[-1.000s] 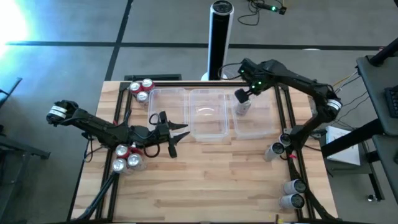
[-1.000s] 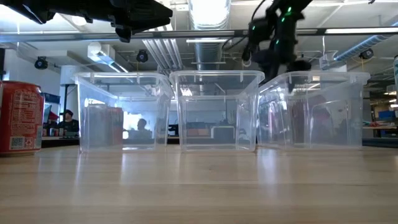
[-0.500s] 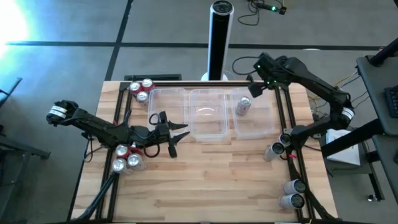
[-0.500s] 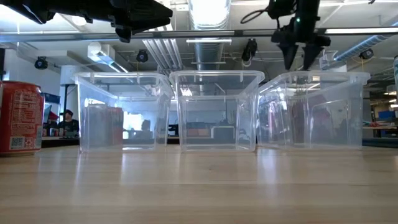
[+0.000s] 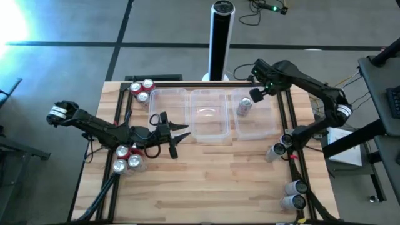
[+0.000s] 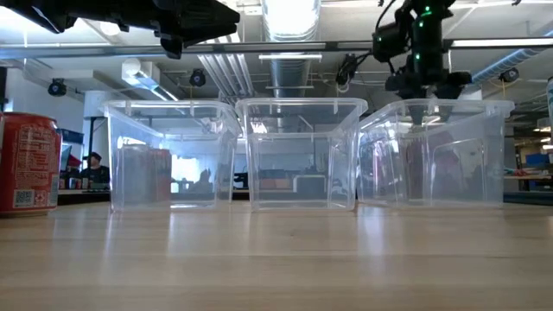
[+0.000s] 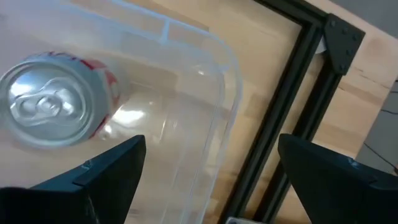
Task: Sort soda cans
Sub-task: Put the bottom right red-silver soda can into the right transparent bin
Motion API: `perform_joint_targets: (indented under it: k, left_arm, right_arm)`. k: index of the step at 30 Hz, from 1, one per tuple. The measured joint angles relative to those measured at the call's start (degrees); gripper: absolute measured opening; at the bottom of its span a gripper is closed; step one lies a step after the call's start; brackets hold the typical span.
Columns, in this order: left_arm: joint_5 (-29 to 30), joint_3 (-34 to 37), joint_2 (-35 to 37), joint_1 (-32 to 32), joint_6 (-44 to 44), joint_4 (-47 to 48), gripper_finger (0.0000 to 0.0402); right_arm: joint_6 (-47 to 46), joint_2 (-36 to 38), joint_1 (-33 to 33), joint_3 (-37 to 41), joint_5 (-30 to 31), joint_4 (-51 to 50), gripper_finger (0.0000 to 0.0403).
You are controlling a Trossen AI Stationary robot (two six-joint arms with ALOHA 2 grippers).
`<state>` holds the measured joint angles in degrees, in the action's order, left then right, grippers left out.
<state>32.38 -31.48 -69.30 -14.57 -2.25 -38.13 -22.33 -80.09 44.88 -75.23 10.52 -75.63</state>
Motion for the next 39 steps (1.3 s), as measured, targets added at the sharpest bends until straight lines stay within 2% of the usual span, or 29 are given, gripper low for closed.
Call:
perform_joint_targets:
  k: [7, 11, 21, 33, 39]
  left_arm:
    - [-0.1, -0.2, 0.0, -0.1, 0.8, -0.4, 0.0121]
    - [-0.6, -0.6, 0.0, -0.4, 0.8, -0.5, 0.0121]
    - [-3.1, -0.6, 0.0, -0.9, 0.2, -0.9, 0.0121]
    - [-3.1, -0.6, 0.0, -1.0, -0.3, -0.9, 0.0121]
    - [-3.0, -0.6, 0.0, -1.0, -0.3, -0.9, 0.0121]
  right_arm:
    - [-0.2, -1.8, 0.9, 0.8, 0.1, 0.1, 0.0361]
    - [-0.4, -1.9, 0.9, 0.8, 4.1, 0.0, 0.0361]
    - [-1.8, -1.9, 1.0, 2.0, 9.0, -0.7, 0.0361]
    - [-2.3, -1.7, 1.0, 4.6, 8.8, -3.3, 0.0361]
    - [-1.1, -1.4, 1.0, 4.6, 2.0, -3.2, 0.0361]
